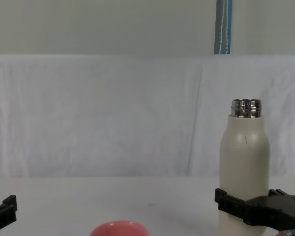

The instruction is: Grasp the thermos with one hand and pour water into the cup lid.

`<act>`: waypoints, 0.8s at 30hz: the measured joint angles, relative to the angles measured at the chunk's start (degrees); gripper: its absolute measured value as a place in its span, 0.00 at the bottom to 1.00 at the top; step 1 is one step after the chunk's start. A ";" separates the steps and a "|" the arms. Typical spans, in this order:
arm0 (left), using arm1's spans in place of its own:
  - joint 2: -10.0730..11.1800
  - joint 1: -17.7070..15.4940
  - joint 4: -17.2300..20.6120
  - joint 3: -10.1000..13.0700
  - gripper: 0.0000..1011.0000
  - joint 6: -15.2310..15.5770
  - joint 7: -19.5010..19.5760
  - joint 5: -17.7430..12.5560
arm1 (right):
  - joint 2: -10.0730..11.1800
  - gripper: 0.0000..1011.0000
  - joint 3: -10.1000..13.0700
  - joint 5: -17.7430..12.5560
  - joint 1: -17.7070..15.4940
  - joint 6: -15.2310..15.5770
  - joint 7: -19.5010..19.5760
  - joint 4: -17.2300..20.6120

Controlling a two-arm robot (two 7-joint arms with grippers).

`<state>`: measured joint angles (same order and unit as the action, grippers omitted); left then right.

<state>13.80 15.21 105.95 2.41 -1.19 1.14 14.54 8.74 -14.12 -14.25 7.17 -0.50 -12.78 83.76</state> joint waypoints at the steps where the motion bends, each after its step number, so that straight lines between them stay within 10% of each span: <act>1: 0.00 0.00 0.00 0.00 0.99 0.00 0.00 0.00 | 0.00 0.96 0.00 0.00 0.00 0.00 0.00 0.00; 24: 0.00 0.00 0.00 0.00 0.99 0.00 0.00 0.00 | 1.34 0.96 0.68 0.59 -1.61 -0.04 0.41 4.93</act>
<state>13.81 15.21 105.95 2.41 -1.19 1.14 14.54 10.08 -13.44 -13.66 5.55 -0.54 -12.37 88.69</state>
